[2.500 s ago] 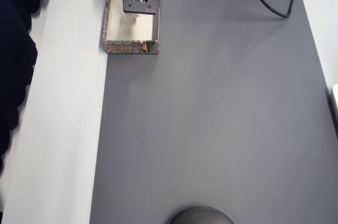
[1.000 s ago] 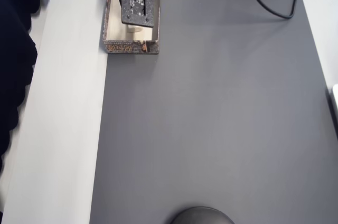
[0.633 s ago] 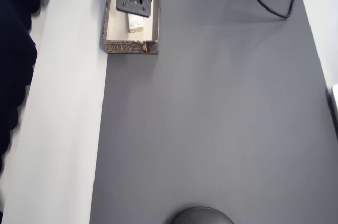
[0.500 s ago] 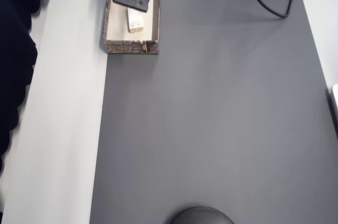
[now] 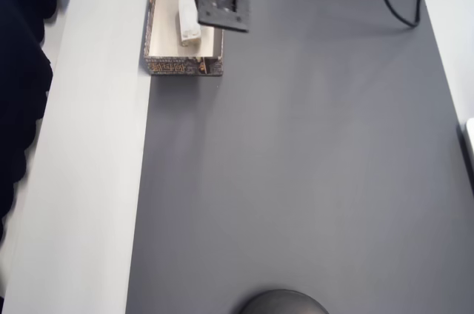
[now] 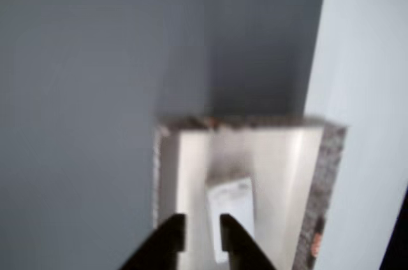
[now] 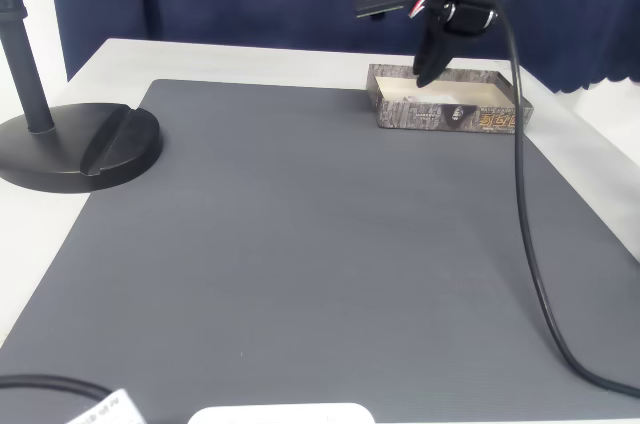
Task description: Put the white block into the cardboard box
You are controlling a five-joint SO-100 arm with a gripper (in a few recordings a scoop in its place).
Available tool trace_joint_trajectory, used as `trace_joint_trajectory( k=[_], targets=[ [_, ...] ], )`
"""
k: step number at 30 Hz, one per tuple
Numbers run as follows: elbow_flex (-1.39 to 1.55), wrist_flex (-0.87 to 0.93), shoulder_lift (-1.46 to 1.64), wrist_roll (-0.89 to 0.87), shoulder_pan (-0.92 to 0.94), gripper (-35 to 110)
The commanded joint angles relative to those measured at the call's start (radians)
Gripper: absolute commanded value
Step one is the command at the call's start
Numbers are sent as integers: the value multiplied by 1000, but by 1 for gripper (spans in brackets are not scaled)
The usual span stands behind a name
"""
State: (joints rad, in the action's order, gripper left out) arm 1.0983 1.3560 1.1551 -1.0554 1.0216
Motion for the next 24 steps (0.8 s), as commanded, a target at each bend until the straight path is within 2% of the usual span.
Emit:
trace_joint_trajectory(
  k=[1,14,24],
  targets=[
    [-9,12,135,75,-49,2],
    [218,-20,255,402,-284,-2],
    [253,11,311,637,-485,-2]
  ],
)
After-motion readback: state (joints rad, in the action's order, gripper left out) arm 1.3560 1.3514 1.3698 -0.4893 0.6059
